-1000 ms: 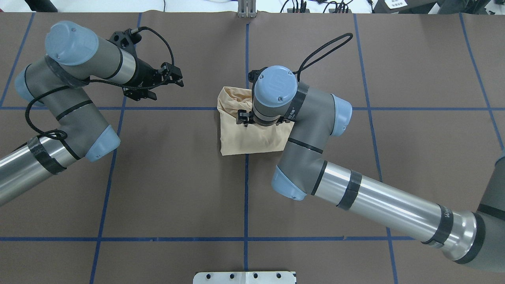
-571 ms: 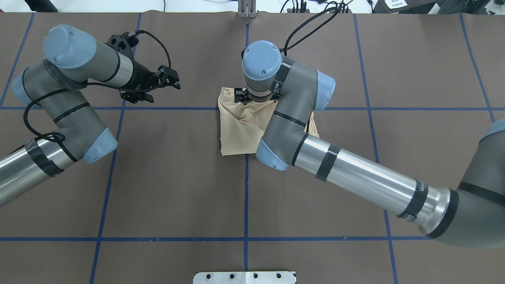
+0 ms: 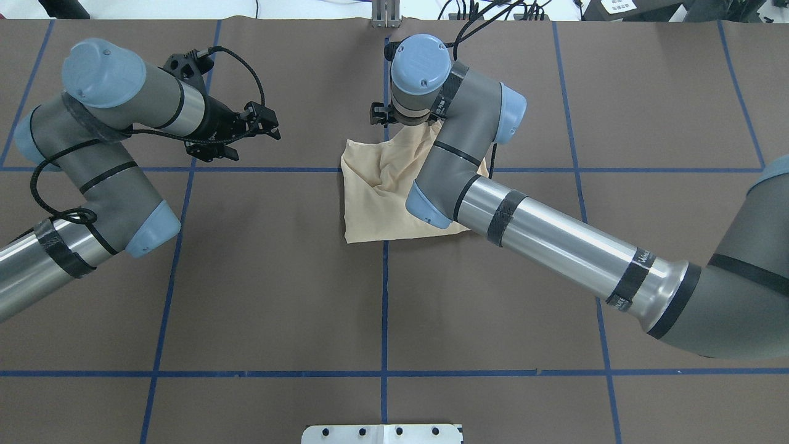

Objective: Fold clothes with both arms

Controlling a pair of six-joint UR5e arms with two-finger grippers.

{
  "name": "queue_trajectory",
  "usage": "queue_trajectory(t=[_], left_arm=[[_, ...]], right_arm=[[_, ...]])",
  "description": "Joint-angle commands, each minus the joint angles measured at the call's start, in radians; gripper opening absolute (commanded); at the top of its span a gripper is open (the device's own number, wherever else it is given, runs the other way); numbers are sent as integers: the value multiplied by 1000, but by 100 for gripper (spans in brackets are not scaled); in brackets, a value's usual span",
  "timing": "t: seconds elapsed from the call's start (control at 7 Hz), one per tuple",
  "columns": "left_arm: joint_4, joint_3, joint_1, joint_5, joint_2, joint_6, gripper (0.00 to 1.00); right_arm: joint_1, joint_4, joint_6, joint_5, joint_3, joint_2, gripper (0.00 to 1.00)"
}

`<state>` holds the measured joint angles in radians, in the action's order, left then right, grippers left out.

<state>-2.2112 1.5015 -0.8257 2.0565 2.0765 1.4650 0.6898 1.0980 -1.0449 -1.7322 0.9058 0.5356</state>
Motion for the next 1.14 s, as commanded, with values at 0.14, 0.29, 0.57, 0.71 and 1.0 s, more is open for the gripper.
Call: queue_trajectory(t=[0.14, 0.29, 0.57, 0.71, 1.0], left_arm=[[4, 6, -27, 5, -1, -26, 100], [2, 5, -30, 22, -15, -57, 100], [4, -1, -38, 22, -21, -84, 100], [2, -4, -39, 20, -27, -86, 100], [2, -4, -39, 20, -33, -84, 100]], right_arm=[[19, 2, 55, -65, 46, -5, 99], [4, 96, 59, -131, 136, 12, 99], [-47, 174, 60, -127, 180, 14, 99], [-50, 171, 78, -115, 154, 14, 99], [-50, 160, 126, -56, 101, 0, 99]])
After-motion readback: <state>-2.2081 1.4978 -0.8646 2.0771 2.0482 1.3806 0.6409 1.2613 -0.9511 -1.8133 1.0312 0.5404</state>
